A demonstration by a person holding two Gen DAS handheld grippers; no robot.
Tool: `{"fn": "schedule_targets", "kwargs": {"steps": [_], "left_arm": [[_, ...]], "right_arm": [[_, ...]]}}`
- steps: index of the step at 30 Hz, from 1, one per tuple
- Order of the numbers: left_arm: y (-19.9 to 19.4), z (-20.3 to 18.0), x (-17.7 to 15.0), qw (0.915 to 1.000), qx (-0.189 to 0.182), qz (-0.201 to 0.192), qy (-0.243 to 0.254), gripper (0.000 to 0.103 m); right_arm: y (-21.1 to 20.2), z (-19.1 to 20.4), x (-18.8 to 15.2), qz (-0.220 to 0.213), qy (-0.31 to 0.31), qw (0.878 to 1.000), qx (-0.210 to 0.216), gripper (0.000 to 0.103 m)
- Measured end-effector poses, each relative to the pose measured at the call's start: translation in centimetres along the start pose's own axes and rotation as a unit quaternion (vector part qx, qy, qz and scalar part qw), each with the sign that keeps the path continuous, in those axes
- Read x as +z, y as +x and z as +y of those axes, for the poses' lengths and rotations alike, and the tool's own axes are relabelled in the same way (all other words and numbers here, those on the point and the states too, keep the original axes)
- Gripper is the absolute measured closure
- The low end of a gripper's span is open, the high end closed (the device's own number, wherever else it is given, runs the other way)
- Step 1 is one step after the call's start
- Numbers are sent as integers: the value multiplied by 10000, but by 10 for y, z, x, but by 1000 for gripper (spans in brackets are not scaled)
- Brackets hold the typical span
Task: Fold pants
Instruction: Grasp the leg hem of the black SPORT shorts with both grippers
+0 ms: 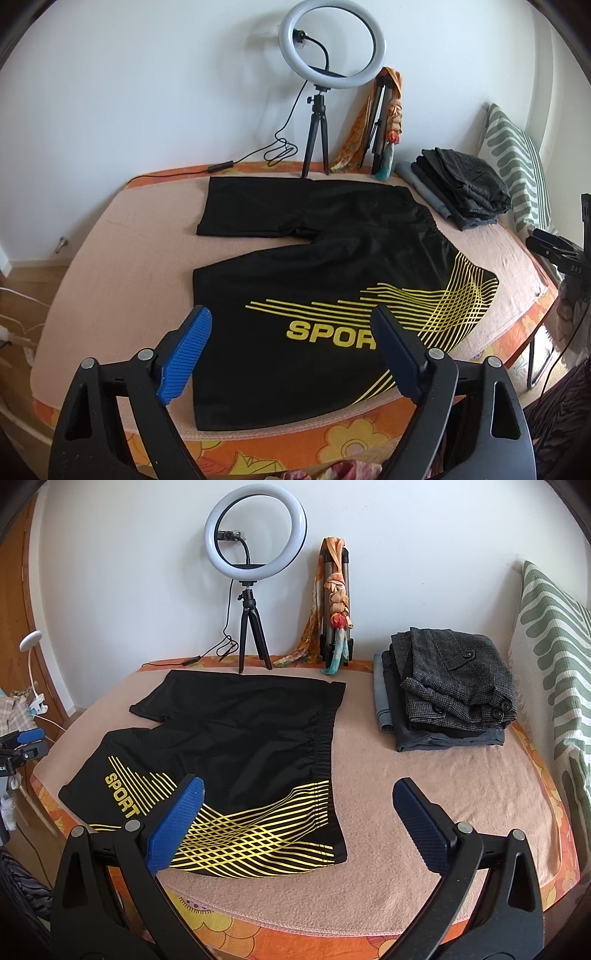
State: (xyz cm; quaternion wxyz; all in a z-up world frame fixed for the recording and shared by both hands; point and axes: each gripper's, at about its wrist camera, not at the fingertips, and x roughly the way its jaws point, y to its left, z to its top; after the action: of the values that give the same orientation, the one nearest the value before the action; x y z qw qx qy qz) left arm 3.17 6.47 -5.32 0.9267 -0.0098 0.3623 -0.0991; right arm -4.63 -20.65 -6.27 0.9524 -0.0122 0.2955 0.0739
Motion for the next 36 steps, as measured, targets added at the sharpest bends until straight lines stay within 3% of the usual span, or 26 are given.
{"fn": "schedule_targets", "kwargs": {"steps": [2, 6, 9, 12, 16, 24, 27, 36], "left_arm": [[4, 11, -7, 9997, 139, 153, 97, 23], [5, 28, -20, 9982, 292, 369, 369, 42], [6, 32, -30, 9975, 68, 509, 476, 58], [14, 28, -39, 9956, -99, 683, 634, 65], [24, 22, -45, 9921, -337, 911, 790, 70], [35, 20, -46, 9894, -553, 1052, 831, 71], [40, 19, -48, 9876, -733, 1115, 825, 75], [45, 24, -45, 9878, -696, 1084, 880, 75]], "right_arm": [[6, -1, -5, 8, -77, 9999, 93, 0], [19, 7, -16, 38, -668, 9977, 87, 0], [27, 12, -23, 39, -1115, 9937, 94, 0], [33, 18, -32, 178, -1465, 9886, 316, 0], [43, 20, -45, 655, -1792, 9802, 525, 14], [52, 29, -71, 1184, -2389, 9622, 552, 24], [59, 35, -76, 1235, -2721, 9534, 414, 26], [67, 57, -87, 1053, -3758, 9206, 115, 26]]}}
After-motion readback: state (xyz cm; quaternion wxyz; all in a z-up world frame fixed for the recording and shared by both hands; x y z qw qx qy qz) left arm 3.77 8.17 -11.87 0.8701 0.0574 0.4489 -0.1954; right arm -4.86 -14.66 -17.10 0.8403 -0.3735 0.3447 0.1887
